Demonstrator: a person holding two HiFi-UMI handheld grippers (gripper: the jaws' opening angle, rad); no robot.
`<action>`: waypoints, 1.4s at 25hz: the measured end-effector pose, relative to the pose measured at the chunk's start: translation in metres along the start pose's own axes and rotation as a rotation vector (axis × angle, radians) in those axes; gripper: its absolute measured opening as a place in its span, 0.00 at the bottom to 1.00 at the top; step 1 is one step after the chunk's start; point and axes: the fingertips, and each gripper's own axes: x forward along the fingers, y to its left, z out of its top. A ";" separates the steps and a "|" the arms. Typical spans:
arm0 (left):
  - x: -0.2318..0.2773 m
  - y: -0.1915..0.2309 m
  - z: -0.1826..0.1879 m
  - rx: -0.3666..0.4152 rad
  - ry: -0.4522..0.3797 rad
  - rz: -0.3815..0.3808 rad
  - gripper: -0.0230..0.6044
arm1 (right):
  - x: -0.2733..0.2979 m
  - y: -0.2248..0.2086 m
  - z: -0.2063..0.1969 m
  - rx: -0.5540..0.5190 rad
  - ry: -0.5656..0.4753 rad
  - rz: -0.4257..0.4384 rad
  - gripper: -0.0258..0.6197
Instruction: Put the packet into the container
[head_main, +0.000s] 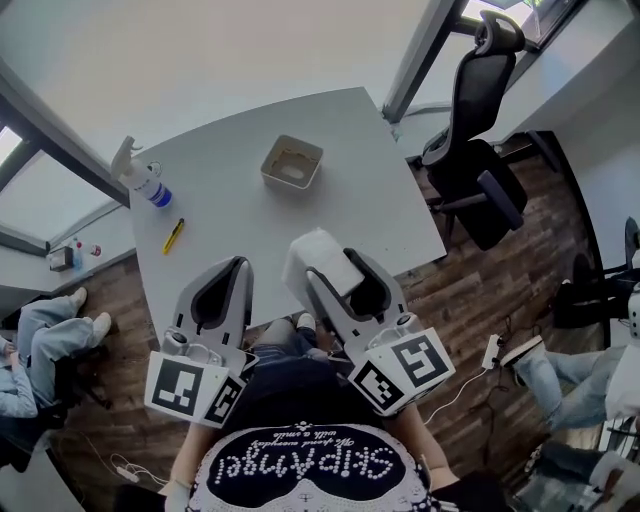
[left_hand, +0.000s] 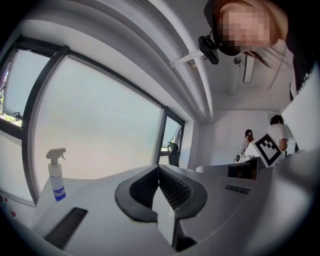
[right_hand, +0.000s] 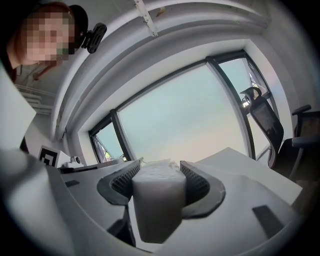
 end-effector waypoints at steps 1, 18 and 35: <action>0.000 0.001 0.000 -0.001 0.001 -0.002 0.05 | 0.000 0.001 0.000 -0.006 0.001 -0.002 0.44; 0.004 0.021 0.004 -0.022 0.016 -0.030 0.05 | 0.016 0.011 -0.002 -0.016 0.033 -0.041 0.44; 0.012 0.049 0.001 -0.045 0.043 -0.052 0.05 | 0.042 0.014 -0.007 -0.008 0.059 -0.073 0.44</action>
